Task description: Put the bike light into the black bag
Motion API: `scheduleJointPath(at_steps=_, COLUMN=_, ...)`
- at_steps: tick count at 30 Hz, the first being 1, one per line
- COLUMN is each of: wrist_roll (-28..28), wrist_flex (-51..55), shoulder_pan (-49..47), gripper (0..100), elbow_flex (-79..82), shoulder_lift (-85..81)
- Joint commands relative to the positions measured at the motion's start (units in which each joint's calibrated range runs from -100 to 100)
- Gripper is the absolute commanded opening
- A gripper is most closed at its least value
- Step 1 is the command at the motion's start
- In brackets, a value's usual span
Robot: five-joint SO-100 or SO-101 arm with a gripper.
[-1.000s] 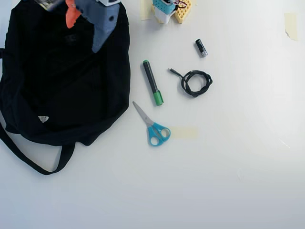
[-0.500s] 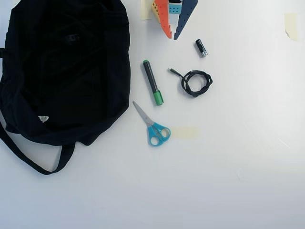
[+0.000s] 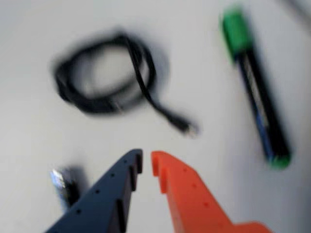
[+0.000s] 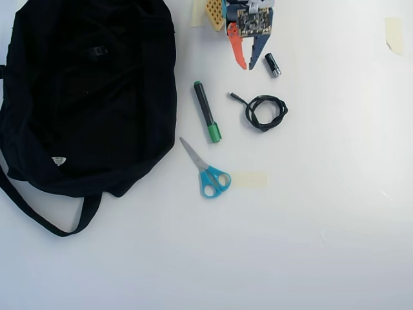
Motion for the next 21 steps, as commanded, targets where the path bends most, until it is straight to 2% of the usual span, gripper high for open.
scheduleJointPath(at_steps=1, wrist_roll=0.3, wrist_flex=-1.6, shoulder_pan=0.9, gripper=2, elbow_flex=11.8, shoulder_lift=-9.1)
scheduleJointPath(at_steps=7, wrist_roll=0.3, wrist_flex=-1.5, shoulder_pan=1.0, gripper=2, elbow_flex=26.7, shoulder_lift=-26.2)
scheduleJointPath(at_steps=11, wrist_roll=-0.1, wrist_flex=0.2, shoulder_pan=1.7, gripper=2, elbow_flex=27.6, shoulder_lift=-26.5)
scheduleJointPath(at_steps=15, wrist_roll=0.2, wrist_flex=6.3, shoulder_pan=1.5, gripper=2, elbow_flex=27.5, shoulder_lift=-26.5)
scheduleJointPath(at_steps=21, wrist_roll=0.2, wrist_flex=5.9, shoulder_pan=1.8, gripper=2, elbow_flex=27.5, shoulder_lift=-26.5)
